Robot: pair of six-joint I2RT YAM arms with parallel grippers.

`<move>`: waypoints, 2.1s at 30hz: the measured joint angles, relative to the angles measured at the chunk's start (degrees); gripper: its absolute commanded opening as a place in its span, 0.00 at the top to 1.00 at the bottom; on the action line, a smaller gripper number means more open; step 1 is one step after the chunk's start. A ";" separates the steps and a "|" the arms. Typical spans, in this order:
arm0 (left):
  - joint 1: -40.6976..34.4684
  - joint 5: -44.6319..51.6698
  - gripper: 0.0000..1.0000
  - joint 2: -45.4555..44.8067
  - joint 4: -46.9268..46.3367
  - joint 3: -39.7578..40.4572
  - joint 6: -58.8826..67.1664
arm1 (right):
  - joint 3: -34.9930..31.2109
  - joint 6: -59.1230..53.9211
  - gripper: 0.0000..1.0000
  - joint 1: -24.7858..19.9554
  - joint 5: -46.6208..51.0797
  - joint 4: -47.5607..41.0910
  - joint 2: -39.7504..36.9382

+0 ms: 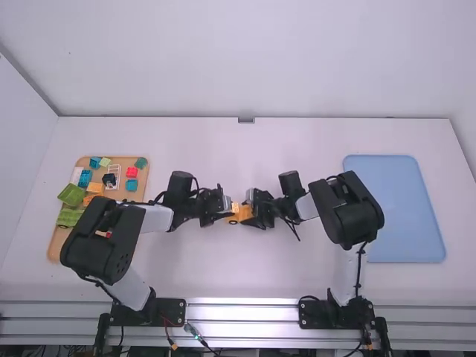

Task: Assemble lego blocks to make yellow taxi

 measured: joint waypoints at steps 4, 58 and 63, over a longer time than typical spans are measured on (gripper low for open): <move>0.00 -0.61 0.85 0.00 -1.77 0.31 0.02 | 0.00 1.42 0.36 0.00 0.59 0.48 0.00; -0.02 5.33 0.93 6.88 -15.21 8.94 8.85 | -3.30 -2.86 0.36 -1.51 -1.33 4.66 -0.02; -0.02 5.31 0.94 7.32 -13.11 7.76 8.85 | -3.30 -2.82 0.36 -1.49 -1.31 4.79 -0.02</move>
